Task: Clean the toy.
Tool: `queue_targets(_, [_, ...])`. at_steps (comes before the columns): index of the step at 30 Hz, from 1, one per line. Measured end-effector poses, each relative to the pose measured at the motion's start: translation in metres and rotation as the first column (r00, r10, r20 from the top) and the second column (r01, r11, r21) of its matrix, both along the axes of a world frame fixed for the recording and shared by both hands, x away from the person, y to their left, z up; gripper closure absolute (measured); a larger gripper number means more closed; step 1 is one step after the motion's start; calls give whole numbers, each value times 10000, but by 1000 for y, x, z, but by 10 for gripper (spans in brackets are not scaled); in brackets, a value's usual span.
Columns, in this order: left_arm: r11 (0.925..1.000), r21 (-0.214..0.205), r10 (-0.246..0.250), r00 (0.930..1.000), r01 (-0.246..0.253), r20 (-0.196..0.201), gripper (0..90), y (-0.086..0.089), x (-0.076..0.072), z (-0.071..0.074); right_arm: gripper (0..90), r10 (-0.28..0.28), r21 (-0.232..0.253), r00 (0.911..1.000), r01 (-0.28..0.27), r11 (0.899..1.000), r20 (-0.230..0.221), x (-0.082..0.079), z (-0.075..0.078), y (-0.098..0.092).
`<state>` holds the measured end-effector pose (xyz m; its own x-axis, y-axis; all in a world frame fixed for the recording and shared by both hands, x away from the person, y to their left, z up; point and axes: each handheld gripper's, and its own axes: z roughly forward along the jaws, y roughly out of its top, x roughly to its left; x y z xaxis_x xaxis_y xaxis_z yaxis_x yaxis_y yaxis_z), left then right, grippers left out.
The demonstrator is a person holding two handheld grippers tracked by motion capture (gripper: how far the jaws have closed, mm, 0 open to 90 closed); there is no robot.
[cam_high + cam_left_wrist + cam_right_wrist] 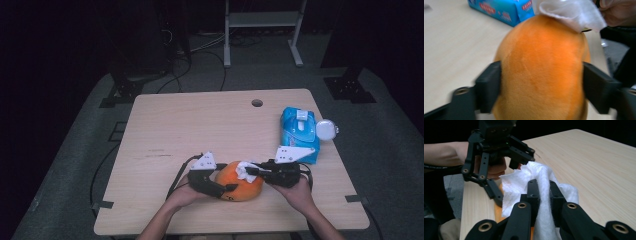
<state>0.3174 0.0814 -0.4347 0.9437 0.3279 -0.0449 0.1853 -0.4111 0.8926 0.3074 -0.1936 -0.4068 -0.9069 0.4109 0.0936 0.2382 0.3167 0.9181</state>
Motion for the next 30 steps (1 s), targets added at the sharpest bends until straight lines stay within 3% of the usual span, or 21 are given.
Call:
queue_targets(1, [10000, -84, 30, 9996, -28, 271, 338, -1, -2, 2, 821, -62, 106, 9999, 61, 9999, 86, -1, 2, 0])
queue_targets(2, [9998, -163, 133, 9957, -118, 912, 355, -4, -5, 4, 821, -62, 174, 9999, 60, 9998, 136, -2, 4, 0])
queue_targets(4, [9996, 5, 263, 9754, -271, 2188, 373, -9, -11, 6, 821, -54, 187, 9984, 43, 9998, 557, -5, 12, 4])
queue_targets(5, [9995, 53, 283, 9651, -307, 2604, 374, -11, -12, 6, 820, -43, 146, 9974, 32, 9999, 725, -7, 14, 6])
queue_targets(7, [9995, 80, 274, 9705, -301, 2395, 359, -10, -10, 4, 821, -77, -9, 9962, 78, 10000, 871, -8, 14, 9])
queue_targets(9, [9997, 73, 216, 9781, -236, 2072, 328, -7, -6, 0, 821, -73, -137, 9972, 83, 9999, 740, -4, 10, 9])
queue_targets(12, [9985, -311, 478, 9936, -448, 1020, 191, -4, 0, -2, 821, -88, 12, 9995, 88, 10000, 297, 2, 1, 6])
queue_targets(16, [9951, -673, 727, 9973, -730, -69, 106, 1, 6, -4, 821, -133, 15, 9997, 133, 9999, 223, 3, 0, 1])
queue_targets(21, [9968, -624, 508, 9986, -498, 155, 278, 2, 3, -4, 820, -322, 27, 9994, 321, 9995, 106, 5, -1, -8])
queue_targets(26, [9995, -314, 48, 9978, -28, 661, 298, -1, -2, -2, 819, -752, -146, 9961, 760, 9970, 460, 4, 3, -10])
queue_targets(30, [9998, -70, -186, 9974, 192, 691, 258, -2, -2, -3, 819, -385, -288, 9965, 407, 9988, 737, -2, 5, 5])
